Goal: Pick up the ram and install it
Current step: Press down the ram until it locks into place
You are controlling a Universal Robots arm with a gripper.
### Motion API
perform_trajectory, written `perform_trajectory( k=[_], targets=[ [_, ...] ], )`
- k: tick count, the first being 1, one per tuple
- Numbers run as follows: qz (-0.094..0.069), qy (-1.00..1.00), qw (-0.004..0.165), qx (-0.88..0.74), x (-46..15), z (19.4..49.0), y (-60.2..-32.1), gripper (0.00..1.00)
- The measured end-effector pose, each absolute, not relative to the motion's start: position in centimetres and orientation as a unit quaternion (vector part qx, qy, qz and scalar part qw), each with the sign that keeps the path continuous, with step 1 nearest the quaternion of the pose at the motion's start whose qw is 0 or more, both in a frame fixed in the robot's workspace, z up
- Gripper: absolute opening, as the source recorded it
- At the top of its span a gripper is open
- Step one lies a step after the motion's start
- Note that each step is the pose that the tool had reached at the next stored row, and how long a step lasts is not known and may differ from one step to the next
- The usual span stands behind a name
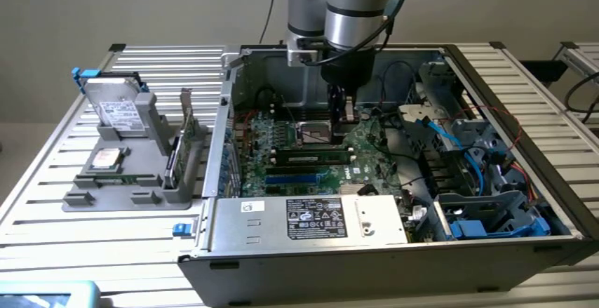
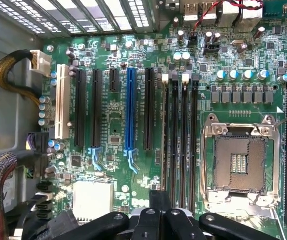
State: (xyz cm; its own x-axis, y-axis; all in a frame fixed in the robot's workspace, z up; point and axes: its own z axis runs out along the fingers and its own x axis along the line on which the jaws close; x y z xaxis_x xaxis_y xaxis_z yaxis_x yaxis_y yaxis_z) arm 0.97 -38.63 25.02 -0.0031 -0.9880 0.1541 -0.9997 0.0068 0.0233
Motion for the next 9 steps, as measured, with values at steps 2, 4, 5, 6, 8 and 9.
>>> perform_trajectory(
  k=[2,4,5,6,8,9],
  targets=[
    [0.042,-0.711,0.059,0.700,0.98,24.87,-38.66,0.11],
    [0.037,-0.713,0.053,0.698,0.98,24.77,-38.72,0.11],
    [0.034,-0.715,0.051,0.697,0.99,24.72,-38.76,0.11],
    [0.034,-0.716,0.050,0.695,0.99,24.66,-38.83,0.11],
    [0.033,-0.719,0.049,0.693,0.99,24.53,-38.96,0.11],
    [0.033,-0.721,0.049,0.691,0.99,24.44,-38.99,0.11]
  ],
)
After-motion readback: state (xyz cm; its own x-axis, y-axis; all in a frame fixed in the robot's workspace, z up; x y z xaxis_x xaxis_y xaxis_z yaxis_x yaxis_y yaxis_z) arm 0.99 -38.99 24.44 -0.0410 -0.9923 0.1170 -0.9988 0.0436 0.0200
